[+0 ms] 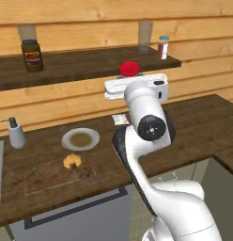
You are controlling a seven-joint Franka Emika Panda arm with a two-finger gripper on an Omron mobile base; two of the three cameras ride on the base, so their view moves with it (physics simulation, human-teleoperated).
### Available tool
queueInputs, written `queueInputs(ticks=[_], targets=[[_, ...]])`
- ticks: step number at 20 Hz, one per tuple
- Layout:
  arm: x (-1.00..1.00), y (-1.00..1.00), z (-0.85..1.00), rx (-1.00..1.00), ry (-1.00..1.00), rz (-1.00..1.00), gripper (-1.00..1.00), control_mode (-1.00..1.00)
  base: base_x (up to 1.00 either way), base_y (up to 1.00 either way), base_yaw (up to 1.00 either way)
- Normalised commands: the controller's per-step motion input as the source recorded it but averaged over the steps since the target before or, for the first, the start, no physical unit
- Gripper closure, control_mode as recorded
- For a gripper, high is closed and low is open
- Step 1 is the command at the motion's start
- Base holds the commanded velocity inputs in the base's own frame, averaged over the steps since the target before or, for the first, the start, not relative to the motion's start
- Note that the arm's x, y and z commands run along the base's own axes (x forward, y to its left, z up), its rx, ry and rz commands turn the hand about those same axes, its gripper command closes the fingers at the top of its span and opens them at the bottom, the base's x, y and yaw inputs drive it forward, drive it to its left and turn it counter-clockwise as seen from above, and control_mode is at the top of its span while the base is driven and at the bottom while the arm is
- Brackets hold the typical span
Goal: From the different types of pastries on the counter, select a croissant and place it on the cutting board. Then retrieve a jar of jam from the cabinet and place it alongside the croissant on the cutting board.
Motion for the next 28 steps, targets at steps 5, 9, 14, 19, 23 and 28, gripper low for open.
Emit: queueInputs(ticks=[5,9,14,19,23,28], targets=[[-0.79,0.30,-0.38,0.00,0.21,-0.38,1.00,-1.00,0.00,0.00,0.00],[-0.32,0.27,-0.67,0.00,0.14,-0.29,1.00,-1.00,0.00,0.00,0.00],[-0.01,0.03,-0.28,0.00,0.02,-0.05,1.00,-1.00,0.00,0.00,0.00],[0.00,0.09,-0.73,-0.10,0.11,0.05,1.00,-1.00,0.00,0.00,0.00],[0.00,0.31,-1.00,-0.04,0.18,0.05,1.00,-1.00,0.00,0.00,0.00],[0.09,0.46,-0.99,-0.01,0.05,0.05,1.00,-1.00,0.00,0.00,0.00]])
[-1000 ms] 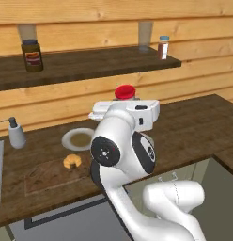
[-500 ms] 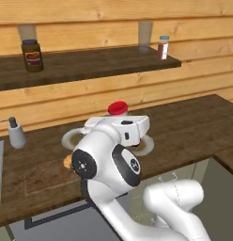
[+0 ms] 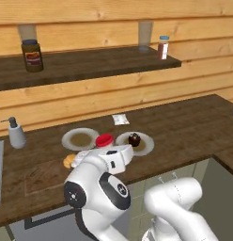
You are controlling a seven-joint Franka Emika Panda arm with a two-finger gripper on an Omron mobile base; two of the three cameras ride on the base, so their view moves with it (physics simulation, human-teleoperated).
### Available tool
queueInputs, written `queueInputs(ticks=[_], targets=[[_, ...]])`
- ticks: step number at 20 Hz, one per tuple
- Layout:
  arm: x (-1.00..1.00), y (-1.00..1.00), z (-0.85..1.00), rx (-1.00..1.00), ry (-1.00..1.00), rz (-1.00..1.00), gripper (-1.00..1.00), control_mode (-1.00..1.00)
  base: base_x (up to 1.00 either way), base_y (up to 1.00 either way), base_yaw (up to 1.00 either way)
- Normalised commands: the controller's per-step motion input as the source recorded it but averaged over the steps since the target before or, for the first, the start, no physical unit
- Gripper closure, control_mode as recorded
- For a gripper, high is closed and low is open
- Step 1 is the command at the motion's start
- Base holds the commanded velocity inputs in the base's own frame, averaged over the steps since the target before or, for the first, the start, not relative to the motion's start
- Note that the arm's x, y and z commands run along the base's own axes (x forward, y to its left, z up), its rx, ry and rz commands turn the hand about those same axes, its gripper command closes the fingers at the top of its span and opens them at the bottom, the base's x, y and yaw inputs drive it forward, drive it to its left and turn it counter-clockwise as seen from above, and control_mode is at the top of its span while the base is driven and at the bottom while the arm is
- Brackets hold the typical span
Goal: From the different types of pastries on the counter, select a croissant and place it on the cutting board. Then retrieve a jar of jam from the cabinet and place it alongside the croissant on the cutting board.
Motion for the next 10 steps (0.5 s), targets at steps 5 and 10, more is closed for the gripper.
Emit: queueInputs(ticks=[5,10], targets=[[0.00,0.24,-0.62,-0.02,0.10,0.05,1.00,-1.00,0.00,0.00,0.00],[0.06,0.45,-0.29,0.00,-0.02,0.01,1.00,-1.00,0.00,0.00,0.00]])
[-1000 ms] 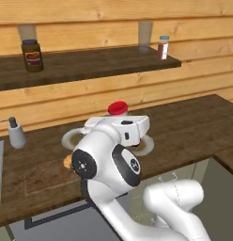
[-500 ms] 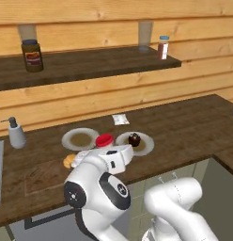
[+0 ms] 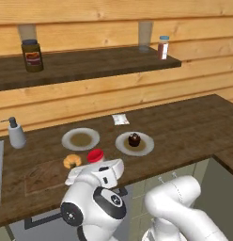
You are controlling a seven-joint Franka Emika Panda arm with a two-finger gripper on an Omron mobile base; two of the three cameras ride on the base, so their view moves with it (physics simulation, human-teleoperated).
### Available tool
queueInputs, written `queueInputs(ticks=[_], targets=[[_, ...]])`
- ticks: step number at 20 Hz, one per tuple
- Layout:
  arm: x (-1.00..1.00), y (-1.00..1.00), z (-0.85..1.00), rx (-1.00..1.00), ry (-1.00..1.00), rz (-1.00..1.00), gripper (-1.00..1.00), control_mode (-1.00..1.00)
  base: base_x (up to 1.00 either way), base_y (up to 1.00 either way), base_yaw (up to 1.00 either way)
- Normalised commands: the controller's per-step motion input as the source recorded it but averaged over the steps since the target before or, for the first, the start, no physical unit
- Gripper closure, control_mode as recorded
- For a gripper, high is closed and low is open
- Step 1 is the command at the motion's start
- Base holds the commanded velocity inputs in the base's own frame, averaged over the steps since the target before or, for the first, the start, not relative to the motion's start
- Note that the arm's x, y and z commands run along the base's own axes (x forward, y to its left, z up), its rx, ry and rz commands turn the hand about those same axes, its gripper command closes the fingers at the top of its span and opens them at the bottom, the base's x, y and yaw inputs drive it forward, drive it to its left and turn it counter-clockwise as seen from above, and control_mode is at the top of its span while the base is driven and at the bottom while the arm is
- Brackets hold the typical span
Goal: From the different types of pastries on the counter, select a croissant and place it on the cutting board. Then retrieve a jar of jam from the cabinet and place it alongside the croissant on the cutting board.
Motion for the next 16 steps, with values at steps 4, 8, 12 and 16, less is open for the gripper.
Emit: queueInputs(ticks=[4,8,12,16], targets=[[0.29,0.64,-0.11,0.00,-0.05,0.00,1.00,-1.00,0.00,0.00,0.00],[0.40,0.29,-0.03,0.00,0.00,-0.01,1.00,-1.00,0.00,0.00,0.00],[0.63,0.78,0.00,0.03,0.00,0.01,1.00,-1.00,0.00,0.00,0.00],[0.61,0.91,-0.06,0.11,0.00,0.06,1.00,-1.00,0.00,0.00,0.00]])
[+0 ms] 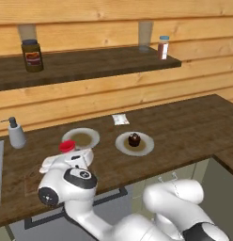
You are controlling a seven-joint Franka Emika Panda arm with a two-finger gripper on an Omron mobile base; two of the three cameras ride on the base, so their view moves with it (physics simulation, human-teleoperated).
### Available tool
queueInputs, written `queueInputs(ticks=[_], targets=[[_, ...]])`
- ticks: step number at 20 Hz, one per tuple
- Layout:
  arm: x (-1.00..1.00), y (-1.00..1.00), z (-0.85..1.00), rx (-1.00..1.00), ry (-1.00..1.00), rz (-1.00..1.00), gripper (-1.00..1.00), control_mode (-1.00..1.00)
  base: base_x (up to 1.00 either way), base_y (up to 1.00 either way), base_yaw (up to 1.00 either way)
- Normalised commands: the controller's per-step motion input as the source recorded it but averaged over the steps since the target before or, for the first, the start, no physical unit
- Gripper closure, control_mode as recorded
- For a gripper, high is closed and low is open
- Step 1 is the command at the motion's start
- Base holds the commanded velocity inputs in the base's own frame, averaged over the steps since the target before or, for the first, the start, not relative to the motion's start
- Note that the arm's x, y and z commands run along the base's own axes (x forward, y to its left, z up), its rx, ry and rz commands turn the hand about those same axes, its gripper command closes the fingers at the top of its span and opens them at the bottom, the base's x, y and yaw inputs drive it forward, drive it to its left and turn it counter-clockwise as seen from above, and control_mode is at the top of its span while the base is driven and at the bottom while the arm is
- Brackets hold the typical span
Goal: From the different types of pastries on the counter, select a croissant and place it on the cutting board. Then retrieve a jar of jam from the cabinet and place it alongside the croissant on the cutting board.
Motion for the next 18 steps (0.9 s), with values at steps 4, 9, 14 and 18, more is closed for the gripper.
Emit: queueInputs(ticks=[4,9,14,18], targets=[[0.37,0.95,-0.34,0.14,0.02,0.09,1.00,-1.00,0.00,0.00,0.00],[0.10,0.74,-0.41,0.15,0.04,0.09,1.00,-1.00,0.00,0.00,0.00],[0.04,0.10,-0.41,0.13,0.00,0.03,1.00,-1.00,0.00,0.00,0.00],[0.16,-0.06,-0.49,0.04,0.00,-0.02,1.00,-1.00,0.00,0.00,0.00]])
